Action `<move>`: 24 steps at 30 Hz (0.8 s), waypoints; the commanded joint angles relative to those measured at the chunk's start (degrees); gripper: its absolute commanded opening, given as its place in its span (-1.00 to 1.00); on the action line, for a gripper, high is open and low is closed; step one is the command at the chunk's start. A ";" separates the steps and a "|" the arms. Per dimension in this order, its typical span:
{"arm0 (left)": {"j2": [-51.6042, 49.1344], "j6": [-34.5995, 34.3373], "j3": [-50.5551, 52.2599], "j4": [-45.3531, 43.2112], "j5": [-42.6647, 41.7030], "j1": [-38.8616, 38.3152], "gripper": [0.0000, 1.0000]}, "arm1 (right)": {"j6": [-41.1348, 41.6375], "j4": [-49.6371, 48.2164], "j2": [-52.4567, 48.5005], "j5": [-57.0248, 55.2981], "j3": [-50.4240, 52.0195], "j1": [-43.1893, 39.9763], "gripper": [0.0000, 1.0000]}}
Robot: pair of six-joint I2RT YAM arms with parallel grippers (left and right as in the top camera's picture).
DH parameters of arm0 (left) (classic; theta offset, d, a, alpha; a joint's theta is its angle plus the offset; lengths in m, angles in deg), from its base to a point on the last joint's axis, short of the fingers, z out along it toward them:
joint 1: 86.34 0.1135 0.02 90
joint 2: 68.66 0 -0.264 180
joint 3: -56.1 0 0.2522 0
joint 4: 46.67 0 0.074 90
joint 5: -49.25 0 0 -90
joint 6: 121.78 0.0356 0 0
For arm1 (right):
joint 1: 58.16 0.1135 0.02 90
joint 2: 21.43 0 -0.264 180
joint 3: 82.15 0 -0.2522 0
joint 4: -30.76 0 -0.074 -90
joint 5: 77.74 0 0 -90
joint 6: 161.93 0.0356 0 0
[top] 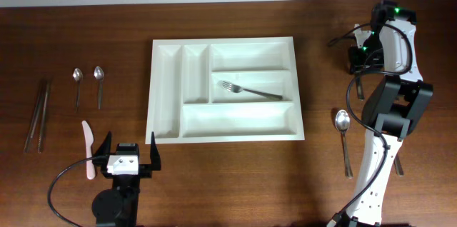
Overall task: Pack container
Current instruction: 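Lower the right gripper onto the middle fork and grasp it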
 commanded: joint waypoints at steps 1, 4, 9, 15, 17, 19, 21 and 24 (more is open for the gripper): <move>0.44 0.76 0.37 0.04 0.17 0.24 0.98 | 0.24 -0.50 -0.83 -1.81 1.22 -0.31 -0.36; 0.44 0.74 0.37 0.04 0.17 0.24 0.98 | 0.26 -0.92 -0.83 -1.79 1.22 -0.28 -0.41; 0.44 0.76 0.37 0.04 0.17 0.24 0.98 | 0.26 -0.61 -0.83 -1.81 1.22 -0.26 -0.53; 0.44 0.76 0.37 0.04 0.17 0.22 0.98 | 0.26 -0.63 -0.83 -1.79 1.22 -0.26 -0.51; 0.44 0.76 0.37 0.04 0.17 0.24 0.98 | 0.26 -0.70 -0.83 -1.79 1.22 -0.26 -0.51; 0.44 0.74 0.37 0.04 0.17 0.24 0.98 | 0.24 -0.79 -0.83 -1.81 1.22 -0.26 -0.51; 0.44 0.76 0.37 0.04 0.17 0.24 0.98 | 0.24 -0.92 -0.83 -1.81 1.22 -0.26 -0.53; 0.44 0.74 0.37 0.04 0.17 0.22 0.98 | 0.24 -1.14 -0.83 -1.79 1.20 -0.26 -0.64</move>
